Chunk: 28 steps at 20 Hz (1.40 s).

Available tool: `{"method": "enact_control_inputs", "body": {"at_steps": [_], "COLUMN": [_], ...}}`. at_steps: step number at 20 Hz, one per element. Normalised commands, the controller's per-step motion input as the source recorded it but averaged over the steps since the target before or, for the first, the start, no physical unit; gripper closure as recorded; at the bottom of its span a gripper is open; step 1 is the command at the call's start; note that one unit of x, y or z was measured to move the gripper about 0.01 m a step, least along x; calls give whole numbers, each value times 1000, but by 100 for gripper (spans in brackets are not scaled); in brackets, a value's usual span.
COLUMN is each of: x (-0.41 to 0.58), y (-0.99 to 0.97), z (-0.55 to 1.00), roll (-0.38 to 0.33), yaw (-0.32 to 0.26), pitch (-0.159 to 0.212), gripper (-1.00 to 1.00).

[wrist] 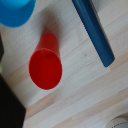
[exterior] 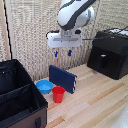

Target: Please move the gripper into proximity with the fryer handle. Once close enough, gingerly grasp the handle and gently tug the fryer basket open in your direction.

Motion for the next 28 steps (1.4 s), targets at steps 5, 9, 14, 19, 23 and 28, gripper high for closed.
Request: {"method": "enact_control_inputs", "body": {"at_steps": [5,9,14,19,23,28], "x": [59,38,40,0,54,61], "y": [-62,-74,-46,-57,-289,-664], "z": [-44,-28,-29,-50,-43,-138], "roll": [-97,-267,-372,-375,-375,-338], "yaw": [-359,-255,-143,-87,-39,-3], "pitch": [-15,-37,-52,-53,-96,-127], "gripper": [-100,-100,-100,-100,-100,-100]}}
